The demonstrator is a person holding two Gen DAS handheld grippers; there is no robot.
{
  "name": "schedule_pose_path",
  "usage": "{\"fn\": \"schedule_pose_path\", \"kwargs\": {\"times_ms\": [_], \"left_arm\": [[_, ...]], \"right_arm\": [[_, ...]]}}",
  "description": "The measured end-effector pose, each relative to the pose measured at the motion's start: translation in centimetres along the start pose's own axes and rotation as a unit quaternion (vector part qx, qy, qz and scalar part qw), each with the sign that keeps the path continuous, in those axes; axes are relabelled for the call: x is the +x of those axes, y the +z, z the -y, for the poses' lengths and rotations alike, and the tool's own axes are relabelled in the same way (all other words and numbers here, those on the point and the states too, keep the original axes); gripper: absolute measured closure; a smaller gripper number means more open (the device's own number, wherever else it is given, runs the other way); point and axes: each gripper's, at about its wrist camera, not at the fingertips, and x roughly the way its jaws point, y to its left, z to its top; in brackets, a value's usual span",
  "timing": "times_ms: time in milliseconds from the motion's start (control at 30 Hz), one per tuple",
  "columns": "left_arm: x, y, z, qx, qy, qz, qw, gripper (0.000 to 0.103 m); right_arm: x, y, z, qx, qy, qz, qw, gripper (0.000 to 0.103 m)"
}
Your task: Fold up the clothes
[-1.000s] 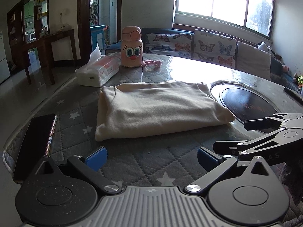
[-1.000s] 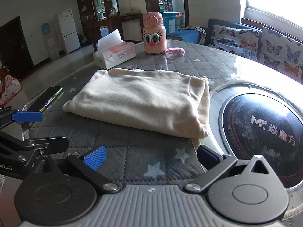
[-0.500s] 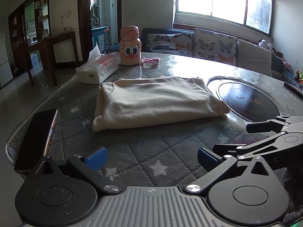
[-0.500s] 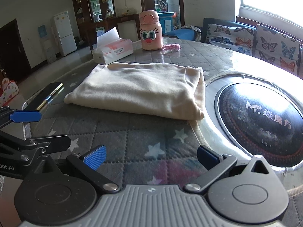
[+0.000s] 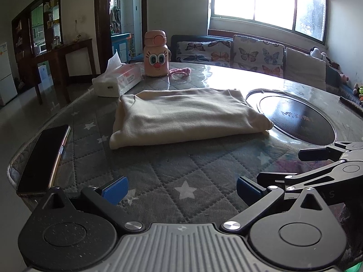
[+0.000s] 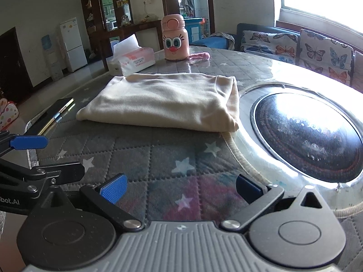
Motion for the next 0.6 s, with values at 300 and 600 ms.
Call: {"fn": "schedule_pose_path", "kwargs": {"times_ms": [300,600], "left_arm": [[0.11,-0.29,0.14,-0.002,0.002,0.002,1.0,0.0],[0.44,-0.03,0.4,0.004,0.005,0.005,1.0,0.0]], "right_arm": [[-0.18,-0.37,-0.16,0.004,-0.006,0.004,1.0,0.0],[-0.06,-0.27,0.04,0.007,-0.01,0.005,1.0,0.0]]}}
